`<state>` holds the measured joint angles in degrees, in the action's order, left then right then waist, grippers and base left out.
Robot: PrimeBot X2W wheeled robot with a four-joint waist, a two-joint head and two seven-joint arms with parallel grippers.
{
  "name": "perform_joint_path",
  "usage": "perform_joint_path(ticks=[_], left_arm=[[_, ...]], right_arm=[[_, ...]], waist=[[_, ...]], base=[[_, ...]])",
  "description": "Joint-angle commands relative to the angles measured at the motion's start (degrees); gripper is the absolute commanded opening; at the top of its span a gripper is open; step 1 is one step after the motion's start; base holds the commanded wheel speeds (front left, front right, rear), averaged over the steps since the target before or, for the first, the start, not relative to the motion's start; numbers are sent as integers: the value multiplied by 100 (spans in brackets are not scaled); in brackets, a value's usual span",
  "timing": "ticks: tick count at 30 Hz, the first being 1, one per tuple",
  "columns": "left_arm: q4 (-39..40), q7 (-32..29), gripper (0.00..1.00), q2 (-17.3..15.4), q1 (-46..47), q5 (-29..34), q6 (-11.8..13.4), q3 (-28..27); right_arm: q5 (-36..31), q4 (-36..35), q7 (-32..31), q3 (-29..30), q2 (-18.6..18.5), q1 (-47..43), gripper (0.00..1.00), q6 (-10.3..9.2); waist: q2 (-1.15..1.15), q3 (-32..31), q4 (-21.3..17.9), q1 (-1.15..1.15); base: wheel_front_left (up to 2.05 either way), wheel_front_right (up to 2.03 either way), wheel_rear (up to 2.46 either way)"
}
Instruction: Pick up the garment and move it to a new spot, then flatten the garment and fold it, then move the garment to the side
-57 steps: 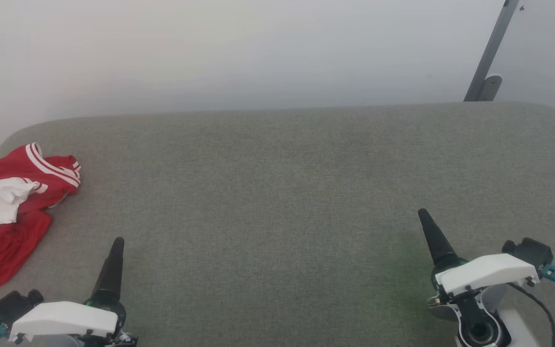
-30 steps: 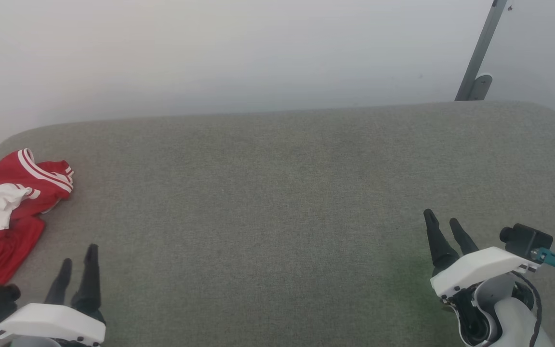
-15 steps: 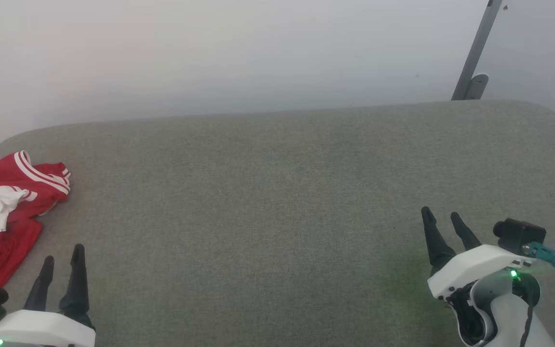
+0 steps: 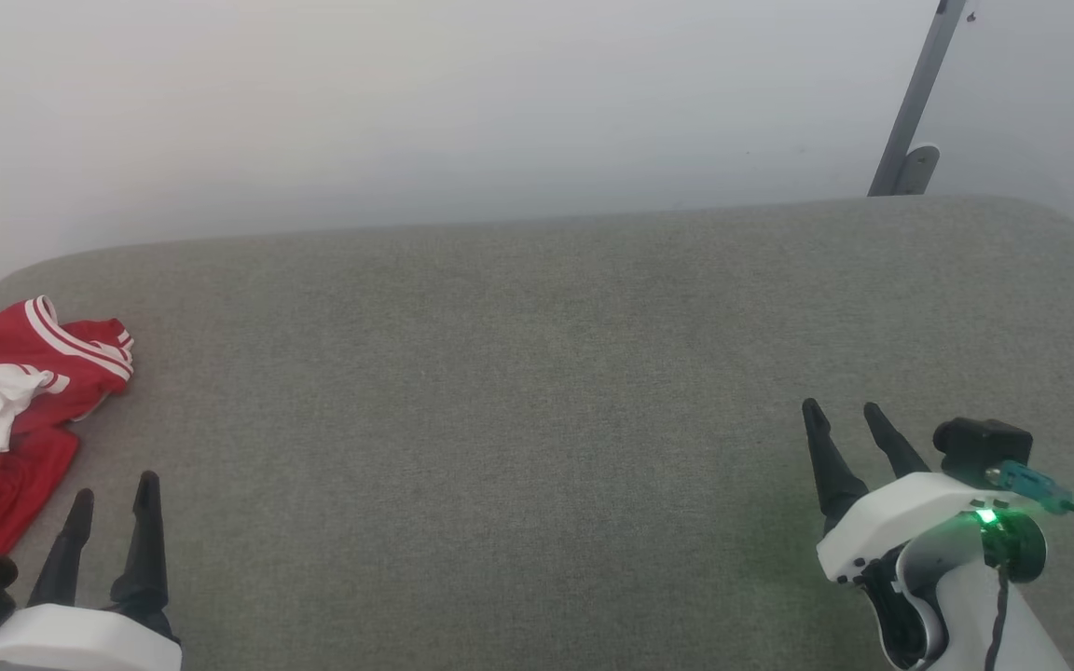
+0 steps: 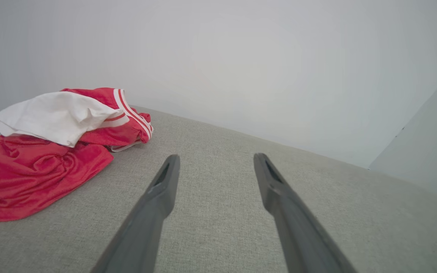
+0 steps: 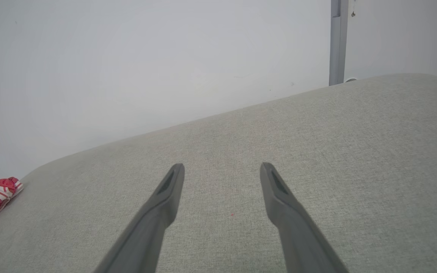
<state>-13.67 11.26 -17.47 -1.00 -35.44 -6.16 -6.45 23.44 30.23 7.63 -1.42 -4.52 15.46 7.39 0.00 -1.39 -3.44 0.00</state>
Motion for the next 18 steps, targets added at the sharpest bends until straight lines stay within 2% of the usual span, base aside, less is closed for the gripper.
perform_joint_path(ticks=[1,18], left_arm=[[10,64,100,-49,-33,152,-29,-31],[-80,246,100,-137,-67,719,-102,-62]], right_arm=[[-157,-16,46,-20,6,93,100,15],[-870,42,119,-98,28,131,100,16]], waist=[[0,-3,-5,0],[0,-39,-44,0]], base=[[0,0,0],[0,0,0]])
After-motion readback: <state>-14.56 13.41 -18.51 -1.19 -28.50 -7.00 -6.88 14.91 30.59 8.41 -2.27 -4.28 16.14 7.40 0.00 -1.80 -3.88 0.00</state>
